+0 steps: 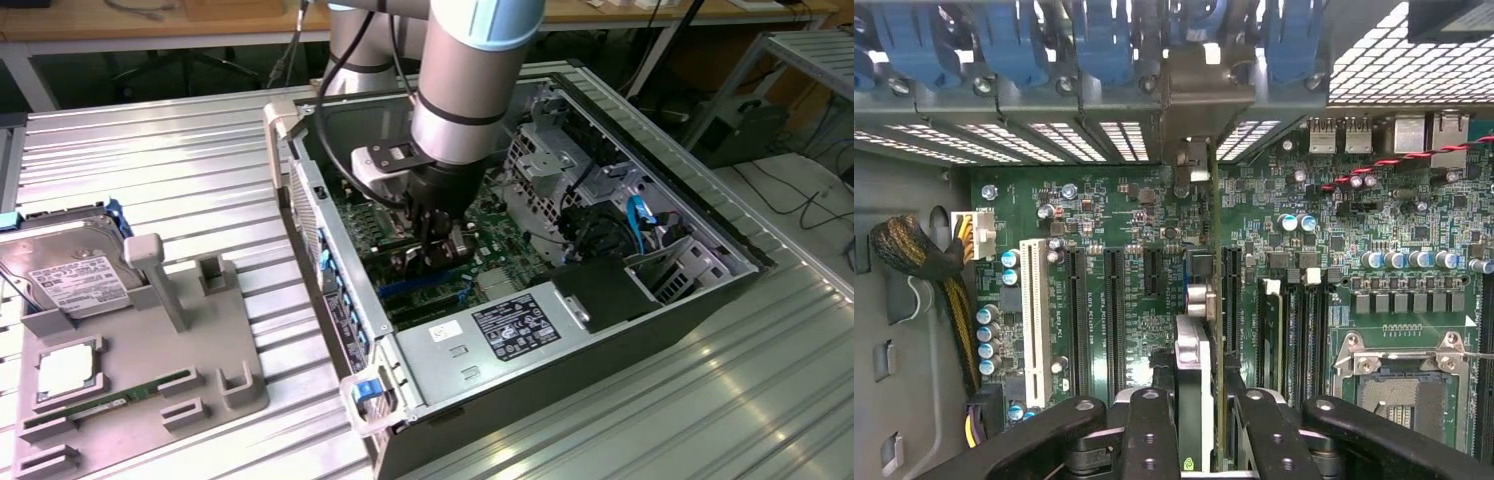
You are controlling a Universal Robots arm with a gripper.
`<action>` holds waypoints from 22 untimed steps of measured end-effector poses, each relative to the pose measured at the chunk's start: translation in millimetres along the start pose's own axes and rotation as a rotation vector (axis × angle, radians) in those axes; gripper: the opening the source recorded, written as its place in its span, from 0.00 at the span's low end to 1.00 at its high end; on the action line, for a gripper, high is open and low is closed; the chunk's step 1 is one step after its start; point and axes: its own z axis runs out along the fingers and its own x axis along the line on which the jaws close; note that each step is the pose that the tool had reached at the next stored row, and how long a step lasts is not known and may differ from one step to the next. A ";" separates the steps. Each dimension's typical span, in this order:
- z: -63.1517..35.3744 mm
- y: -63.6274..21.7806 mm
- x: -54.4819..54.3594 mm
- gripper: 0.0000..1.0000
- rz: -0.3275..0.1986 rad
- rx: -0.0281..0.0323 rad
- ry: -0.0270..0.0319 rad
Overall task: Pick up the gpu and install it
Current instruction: 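Insert the gpu into the slot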
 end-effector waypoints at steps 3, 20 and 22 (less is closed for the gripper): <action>0.3 1.8 0.0 0.28 0.000 0.0001 -0.0001; 2.8 2.1 0.1 0.28 0.000 -0.0004 0.0000; 2.9 2.2 0.1 0.28 0.000 -0.0004 0.0000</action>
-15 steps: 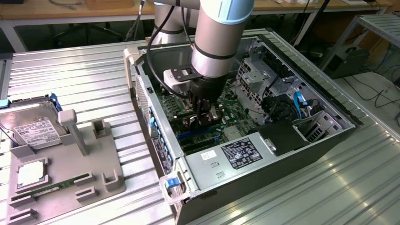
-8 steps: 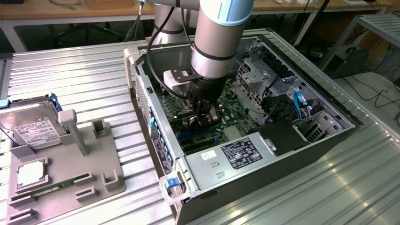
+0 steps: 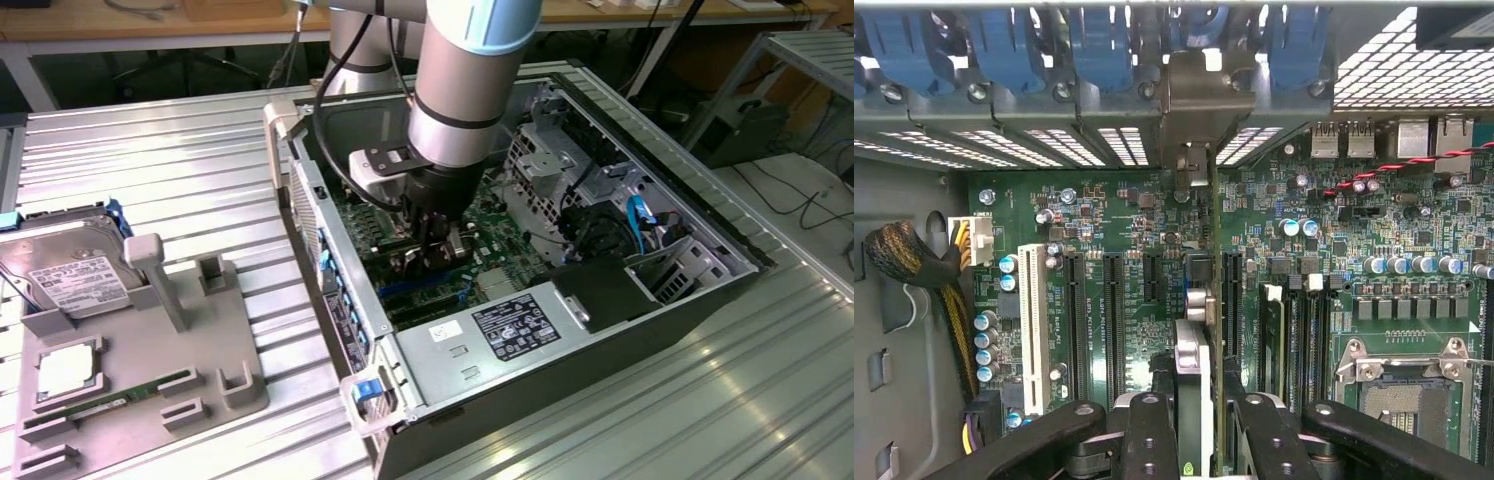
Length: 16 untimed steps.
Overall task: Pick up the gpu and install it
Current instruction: 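Insert the gpu into the slot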
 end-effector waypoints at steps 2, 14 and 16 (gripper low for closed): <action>1.0 0.0 0.0 0.28 0.000 -0.0001 0.0000; -3.6 0.0 -0.1 0.28 0.000 0.0001 -0.0001; -3.6 0.0 -0.1 0.28 0.000 0.0001 -0.0002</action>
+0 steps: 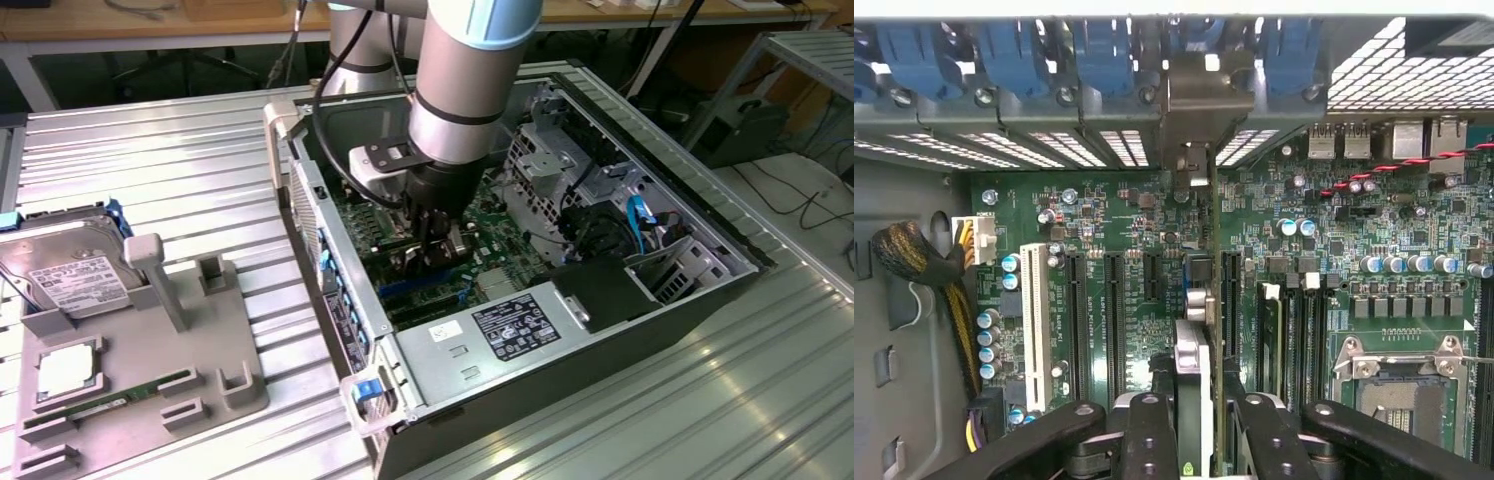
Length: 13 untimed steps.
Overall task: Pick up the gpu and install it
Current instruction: 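Insert the gpu into the slot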
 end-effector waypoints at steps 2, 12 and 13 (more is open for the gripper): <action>0.0 0.0 0.0 0.28 0.000 -0.0001 0.0001; -0.1 0.0 0.0 0.28 0.000 -0.0001 0.0002; -0.1 -0.1 0.0 0.28 0.001 -0.0001 0.0002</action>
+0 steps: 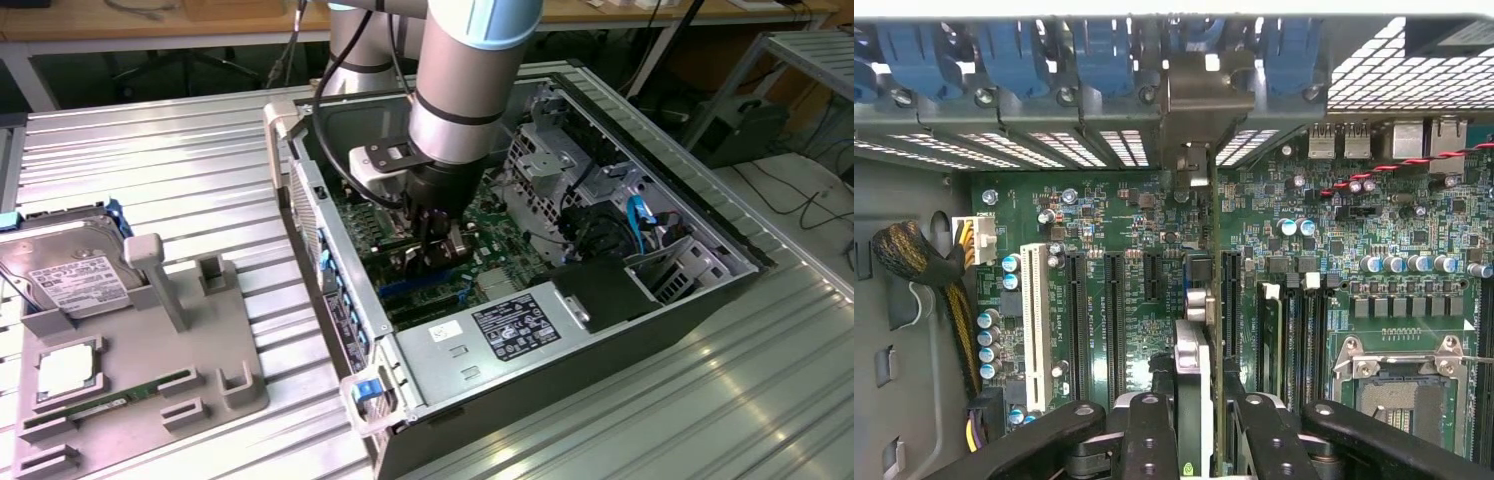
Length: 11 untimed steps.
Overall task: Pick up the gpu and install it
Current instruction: 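Insert the gpu into the slot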
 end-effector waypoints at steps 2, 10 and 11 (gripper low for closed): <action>0.0 0.0 0.1 0.28 0.001 -0.0001 0.0001; 0.0 0.0 0.4 0.28 0.013 0.0001 0.0002; 0.0 0.0 0.4 0.28 0.013 0.0001 0.0002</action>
